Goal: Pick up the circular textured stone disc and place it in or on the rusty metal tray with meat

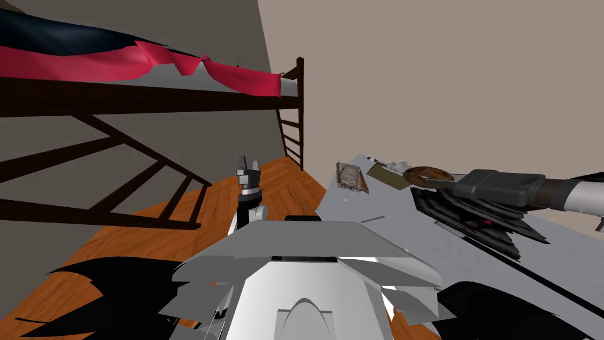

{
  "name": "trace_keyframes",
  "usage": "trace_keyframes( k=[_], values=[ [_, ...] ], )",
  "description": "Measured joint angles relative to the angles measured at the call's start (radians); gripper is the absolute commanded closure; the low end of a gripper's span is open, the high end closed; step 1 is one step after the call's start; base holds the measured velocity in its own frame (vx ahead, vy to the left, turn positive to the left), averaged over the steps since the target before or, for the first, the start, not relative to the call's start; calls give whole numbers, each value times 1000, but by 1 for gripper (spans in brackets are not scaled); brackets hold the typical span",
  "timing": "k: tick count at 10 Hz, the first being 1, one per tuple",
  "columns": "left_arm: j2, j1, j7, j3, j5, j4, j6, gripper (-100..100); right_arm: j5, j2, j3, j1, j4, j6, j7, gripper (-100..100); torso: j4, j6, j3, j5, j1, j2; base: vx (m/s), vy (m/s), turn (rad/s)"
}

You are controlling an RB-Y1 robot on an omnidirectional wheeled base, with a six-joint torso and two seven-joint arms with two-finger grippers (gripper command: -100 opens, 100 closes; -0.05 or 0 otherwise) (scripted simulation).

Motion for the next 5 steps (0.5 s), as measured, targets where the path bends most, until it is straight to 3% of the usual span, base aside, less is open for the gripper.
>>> trace_keyframes(
  k=[5],
  values=[
    [0, 0, 0, 0, 0, 0, 0, 0, 17, -53, -76, 34, -23, -83, -90, 100, -3, -3, -6, -1, 0, -8, 98, 44, 70]
  ],
)
